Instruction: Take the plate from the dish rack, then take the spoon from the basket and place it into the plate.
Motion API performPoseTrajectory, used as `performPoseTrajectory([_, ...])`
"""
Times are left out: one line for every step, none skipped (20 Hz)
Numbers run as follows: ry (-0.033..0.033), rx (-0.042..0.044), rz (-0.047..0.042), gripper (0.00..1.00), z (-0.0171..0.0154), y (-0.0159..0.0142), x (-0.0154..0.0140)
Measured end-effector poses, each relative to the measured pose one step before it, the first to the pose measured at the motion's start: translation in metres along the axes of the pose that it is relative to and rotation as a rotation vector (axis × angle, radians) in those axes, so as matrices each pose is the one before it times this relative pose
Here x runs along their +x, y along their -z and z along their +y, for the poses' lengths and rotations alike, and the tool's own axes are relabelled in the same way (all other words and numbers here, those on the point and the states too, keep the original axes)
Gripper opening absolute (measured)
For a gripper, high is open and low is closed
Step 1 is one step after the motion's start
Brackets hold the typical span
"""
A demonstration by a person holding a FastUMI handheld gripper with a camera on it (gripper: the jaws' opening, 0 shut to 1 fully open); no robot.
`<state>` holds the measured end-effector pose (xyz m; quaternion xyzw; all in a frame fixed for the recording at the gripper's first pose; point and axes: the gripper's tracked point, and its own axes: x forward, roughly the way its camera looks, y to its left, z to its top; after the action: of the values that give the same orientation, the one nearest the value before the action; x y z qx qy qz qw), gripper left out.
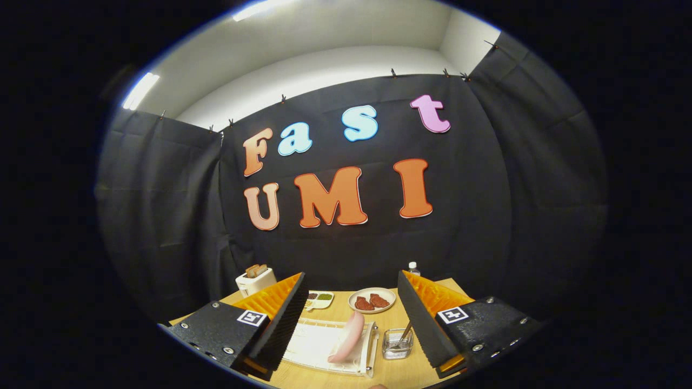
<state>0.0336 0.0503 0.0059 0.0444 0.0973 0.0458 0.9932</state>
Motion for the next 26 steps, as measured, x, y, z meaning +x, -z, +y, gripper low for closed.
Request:
performPoseTrajectory([-0.00287,0.00940,0.02740,0.99,0.00217,0.00245,0.00610])
performPoseTrajectory([-0.00282,0.00086,0.03372,0.98,0.00273,0.00232,0.00563])
performPoseTrajectory([0.00009,-0.00238,0.03685,0.98,0.00241,0.00341,0.00603])
performPoseTrajectory([-0.00545,-0.00870,0.03946,0.98,0.00325,0.00377,0.00692])
performPoseTrajectory([-0.00387,-0.01011,0.03638,0.97,0.00391,0.00329,0.00483])
performPoseTrajectory([-0.00327,-0.01068,0.03261,0.97,0.00354,0.00223,0.00581])
performPoseTrajectory([-0.00520,-0.01588,0.03113,0.97,0.00443,0.00217,0.00626])
performPoseTrajectory([-0.00644,-0.01434,0.03209,0.97,0.00384,0.00333,0.00593])
performPoseTrajectory([-0.01393,-0.00293,0.03316,0.97,0.00594,0.00340,0.00710])
performPoseTrajectory([-0.01654,0.00821,0.03678,0.96,0.00498,0.00436,0.00707])
performPoseTrajectory([-0.01871,0.01605,0.03275,0.96,0.00600,0.00311,0.00789])
performPoseTrajectory([-0.02262,0.00552,0.04260,0.95,0.00599,0.00577,0.00804])
performPoseTrajectory([-0.01271,0.00010,0.04096,0.95,0.00172,0.00751,0.01014])
performPoseTrajectory([-0.00050,-0.00497,0.04389,0.94,-0.00225,0.00739,0.01064])
performPoseTrajectory([0.01756,-0.00514,0.04346,0.93,-0.00521,0.00605,0.01402])
performPoseTrajectory([0.02001,-0.00807,0.03984,0.93,-0.00733,0.00677,0.01415])
performPoseTrajectory([0.02233,-0.01333,0.05764,0.92,-0.00774,0.00910,0.01374])
performPoseTrajectory([0.01277,0.00150,0.05362,0.91,-0.00360,0.01203,0.01345])
performPoseTrajectory([0.00269,-0.00070,0.05395,0.88,-0.00173,0.00994,0.01501])
performPoseTrajectory([0.00894,0.00359,0.05138,0.86,-0.00300,0.01015,0.01485])
performPoseTrajectory([0.01303,-0.00346,0.05771,0.82,-0.00514,0.01139,0.01284])
performPoseTrajectory([0.01678,0.00030,0.03889,0.81,-0.00454,0.00797,0.01244])
performPoseTrajectory([0.02761,-0.00520,0.03275,0.77,-0.00734,0.00516,0.01142])
performPoseTrajectory([0.01985,-0.00156,0.01615,0.76,-0.00466,0.00125,0.00865])
performPoseTrajectory([0.00782,-0.00264,0.01677,0.74,0.00073,0.00102,0.00619])
performPoseTrajectory([0.00758,0.00486,0.00445,0.72,-0.00054,-0.00216,0.00420])
